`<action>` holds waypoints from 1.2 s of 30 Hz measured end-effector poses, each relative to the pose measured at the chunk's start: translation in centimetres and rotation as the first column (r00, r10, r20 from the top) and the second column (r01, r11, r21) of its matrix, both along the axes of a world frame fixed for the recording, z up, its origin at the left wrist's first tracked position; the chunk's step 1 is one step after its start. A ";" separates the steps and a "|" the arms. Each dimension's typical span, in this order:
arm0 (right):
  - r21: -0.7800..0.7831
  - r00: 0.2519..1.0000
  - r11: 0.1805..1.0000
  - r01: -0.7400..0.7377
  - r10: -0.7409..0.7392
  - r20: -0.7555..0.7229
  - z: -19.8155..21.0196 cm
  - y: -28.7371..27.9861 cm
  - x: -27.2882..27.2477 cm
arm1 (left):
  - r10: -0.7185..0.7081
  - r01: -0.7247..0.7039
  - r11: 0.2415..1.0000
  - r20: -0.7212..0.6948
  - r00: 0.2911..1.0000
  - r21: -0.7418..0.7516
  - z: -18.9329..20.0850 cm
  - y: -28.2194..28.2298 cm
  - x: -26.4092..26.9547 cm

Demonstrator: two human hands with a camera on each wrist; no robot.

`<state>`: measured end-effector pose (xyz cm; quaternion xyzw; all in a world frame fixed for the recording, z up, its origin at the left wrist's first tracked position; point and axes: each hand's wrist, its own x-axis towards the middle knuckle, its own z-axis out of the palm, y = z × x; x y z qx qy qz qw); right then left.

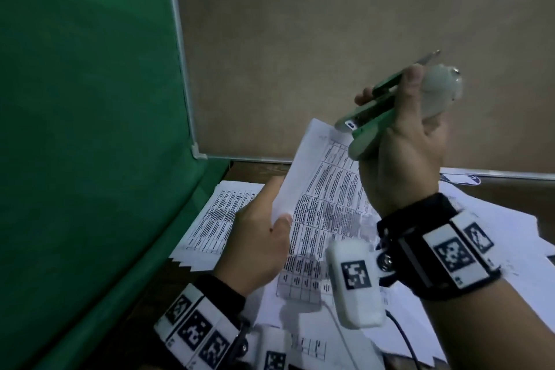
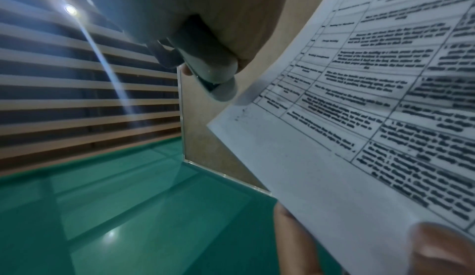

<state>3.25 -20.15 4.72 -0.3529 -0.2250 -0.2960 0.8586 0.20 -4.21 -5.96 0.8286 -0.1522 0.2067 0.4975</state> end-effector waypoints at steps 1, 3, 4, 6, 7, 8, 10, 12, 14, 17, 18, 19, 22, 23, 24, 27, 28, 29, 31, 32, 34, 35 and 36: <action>0.009 1.000 1.000 0.008 -0.008 -0.003 -0.1 0.1 0.0 | -0.011 0.011 1.000 0.008 1.000 -0.001 0.0 -0.1 -0.1; 0.018 0.999 0.999 0.038 -0.037 -0.017 -0.2 0.2 0.1 | -0.026 0.025 0.999 0.030 0.999 0.022 0.1 -0.5 -0.4; 0.014 0.999 0.999 0.050 -0.050 -0.023 -0.3 0.3 0.0 | -0.038 0.037 0.999 0.034 0.999 0.033 0.2 -0.7 -0.5; -0.018 0.997 0.997 0.079 -0.079 -0.011 -0.3 0.4 -0.1 | -0.048 0.046 0.998 0.041 0.998 0.036 0.1 -0.7 -0.5; -0.042 0.995 0.994 0.101 -0.102 0.001 -0.2 0.4 -0.1 | -0.050 0.048 0.998 0.043 0.998 0.036 0.1 -0.7 -0.4; -0.065 0.992 0.990 0.126 -0.126 0.014 -0.1 0.3 -0.1 | -0.050 0.048 0.998 0.040 0.998 0.039 0.1 -0.7 -0.4; -0.097 0.986 0.982 0.165 -0.162 0.035 0.1 0.3 -0.3 | -0.057 0.055 0.997 0.042 0.997 0.046 0.2 -0.8 -0.5; -0.104 0.982 0.976 0.190 -0.187 0.036 0.2 0.3 -0.4 | -0.072 0.069 0.996 0.044 0.996 0.053 0.3 -0.8 -0.7; -0.114 0.980 0.973 0.199 -0.197 0.034 0.2 0.2 -0.5 | -0.087 0.085 0.996 0.035 0.996 0.040 0.3 -0.8 -0.6; -0.145 0.983 0.973 0.182 -0.179 0.032 0.0 0.2 -0.4 | -0.091 0.090 0.996 0.031 0.995 0.019 0.2 -0.8 -0.5; -0.158 0.982 0.969 0.188 -0.185 0.030 0.0 0.1 -0.4 | -0.089 0.089 0.996 0.032 0.995 0.017 0.1 -0.8 -0.5; -0.170 0.980 0.965 0.198 -0.196 0.031 0.0 0.1 -0.4 | -0.090 0.089 0.996 0.031 0.995 0.016 0.1 -0.8 -0.4; -0.175 0.973 0.957 0.231 -0.227 0.042 0.2 -0.1 -0.6 | -0.085 0.085 0.996 0.019 0.996 0.017 -0.1 -0.7 -0.2; -0.166 0.971 0.957 0.238 -0.233 0.047 0.4 -0.3 -0.7 | -0.083 0.083 0.996 0.014 0.996 0.012 -0.2 -0.7 -0.1; -0.158 0.971 0.958 0.238 -0.232 0.054 0.5 -0.4 -0.8 | -0.084 0.084 0.996 0.008 0.996 0.004 -0.2 -0.6 -0.1; -0.171 0.969 0.954 0.245 -0.235 0.080 0.8 -0.5 -1.0 | -0.094 0.094 0.996 0.014 0.995 -0.002 -0.2 -0.6 -0.2; -0.185 0.965 0.948 0.259 -0.247 0.089 0.8 -0.4 -0.9 | -0.095 0.095 0.995 0.019 0.995 0.003 -0.1 -0.6 -0.2; -0.200 0.961 0.941 0.273 -0.258 0.095 0.7 -0.4 -0.8 | -0.095 0.095 0.995 0.021 0.995 0.010 -0.1 -0.6 -0.2; -0.217 0.961 0.936 0.277 -0.262 0.093 0.4 -0.4 -0.7 | -0.097 0.097 0.995 0.022 0.995 0.020 -0.2 -0.7 -0.1; -0.226 0.962 0.935 0.273 -0.259 0.090 0.3 -0.4 -0.6 | -0.099 0.099 0.995 0.019 0.995 0.022 -0.2 -0.7 -0.1; -0.253 0.960 0.926 0.279 -0.265 0.088 0.2 -0.3 -0.5 | -0.104 0.104 0.994 0.013 0.994 0.022 -0.2 -0.8 -0.1; -0.265 0.959 0.922 0.283 -0.268 0.091 0.2 -0.3 -0.5 | -0.105 0.104 0.994 0.016 0.994 0.022 -0.2 -0.8 -0.1; -0.274 0.959 0.919 0.284 -0.268 0.096 0.2 -0.3 -0.5 | -0.105 0.105 0.994 0.020 0.994 0.023 -0.2 -0.8 -0.1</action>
